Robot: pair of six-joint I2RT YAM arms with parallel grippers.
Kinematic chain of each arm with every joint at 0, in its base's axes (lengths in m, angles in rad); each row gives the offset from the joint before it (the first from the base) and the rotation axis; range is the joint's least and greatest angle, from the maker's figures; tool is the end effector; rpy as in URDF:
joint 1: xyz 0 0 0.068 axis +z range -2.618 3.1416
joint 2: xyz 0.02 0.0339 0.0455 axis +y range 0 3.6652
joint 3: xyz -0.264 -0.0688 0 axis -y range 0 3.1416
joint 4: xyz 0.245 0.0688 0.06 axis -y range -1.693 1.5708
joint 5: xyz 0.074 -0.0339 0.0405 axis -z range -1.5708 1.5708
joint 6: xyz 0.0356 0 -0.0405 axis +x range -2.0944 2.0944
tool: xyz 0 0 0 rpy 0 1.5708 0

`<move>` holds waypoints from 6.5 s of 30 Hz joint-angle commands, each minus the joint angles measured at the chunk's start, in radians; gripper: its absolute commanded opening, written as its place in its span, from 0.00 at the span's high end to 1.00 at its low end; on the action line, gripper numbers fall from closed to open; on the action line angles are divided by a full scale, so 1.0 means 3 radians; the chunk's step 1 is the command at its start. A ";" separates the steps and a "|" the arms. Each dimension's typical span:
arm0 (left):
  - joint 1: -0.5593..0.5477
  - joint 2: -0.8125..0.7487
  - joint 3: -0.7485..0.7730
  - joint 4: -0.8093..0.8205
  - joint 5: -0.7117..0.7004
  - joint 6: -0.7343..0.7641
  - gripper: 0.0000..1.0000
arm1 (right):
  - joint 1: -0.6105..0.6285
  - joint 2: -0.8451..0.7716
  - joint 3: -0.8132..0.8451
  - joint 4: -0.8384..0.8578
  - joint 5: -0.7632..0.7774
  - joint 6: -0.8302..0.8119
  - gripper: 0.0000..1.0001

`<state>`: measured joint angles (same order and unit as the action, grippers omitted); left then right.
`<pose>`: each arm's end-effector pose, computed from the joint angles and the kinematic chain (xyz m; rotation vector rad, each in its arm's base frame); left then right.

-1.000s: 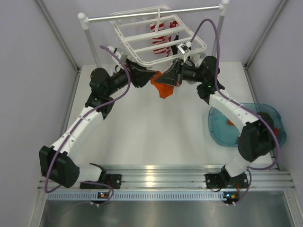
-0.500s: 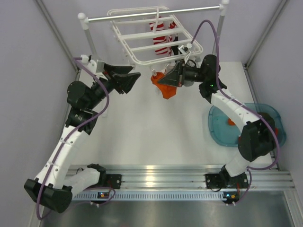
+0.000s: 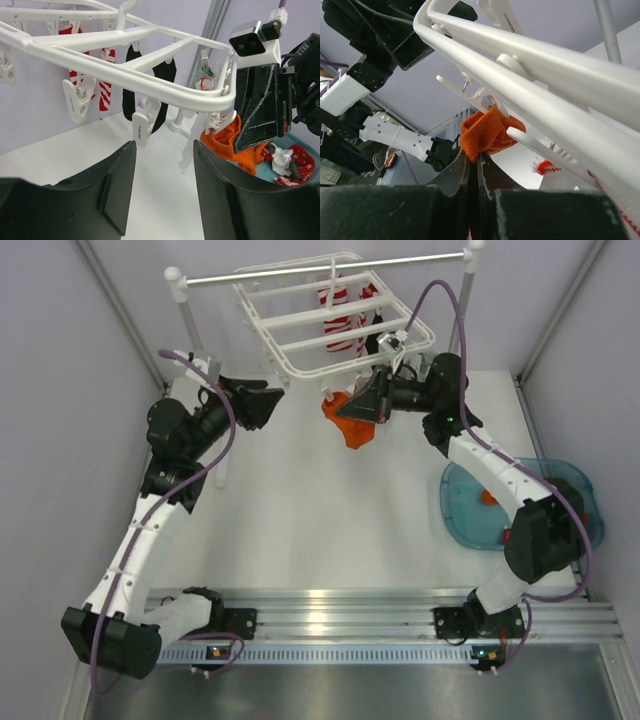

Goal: Clip the socks to the hanger
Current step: Open the clamp at the hanger.

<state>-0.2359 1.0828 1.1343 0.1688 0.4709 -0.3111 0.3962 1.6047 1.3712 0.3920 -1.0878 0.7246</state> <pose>0.2305 -0.0720 0.4423 0.3556 1.3729 -0.7720 0.3297 0.1721 0.3933 -0.7626 1.5684 1.6153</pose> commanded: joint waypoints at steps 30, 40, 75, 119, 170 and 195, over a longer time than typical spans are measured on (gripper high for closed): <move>0.0009 0.0558 0.0233 0.0997 0.0485 -0.0272 0.86 | -0.0170 -0.0067 0.0430 -0.0733 -0.0035 -0.0595 0.81; 0.0009 0.0604 0.0315 0.0910 0.0563 -0.0298 1.00 | -0.0165 -0.0470 0.0338 -0.1209 0.0424 -0.1100 0.53; -0.0170 0.0502 0.0310 0.0608 0.0271 -0.0359 1.00 | 0.0852 -0.0343 0.0343 -0.0524 0.1796 -0.1572 0.59; -0.0103 0.0548 0.0299 0.0884 0.1017 -0.0344 1.00 | 0.0847 -0.0077 0.0241 0.0171 0.1668 -0.1444 0.57; -0.0236 0.0317 0.0233 0.0097 -0.0025 -0.0063 0.43 | 0.1359 -0.0164 0.0077 -0.0028 0.3068 -0.2763 1.00; -0.0543 0.0548 0.0499 0.0061 -0.0613 -0.0195 0.68 | 0.1446 -0.0159 0.0139 -0.0187 0.3212 -0.2860 1.00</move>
<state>-0.3935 1.2476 1.2377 0.1371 0.3157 -0.3279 0.8024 1.5848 1.3712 0.3611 -0.1276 -0.1131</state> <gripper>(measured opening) 0.372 0.093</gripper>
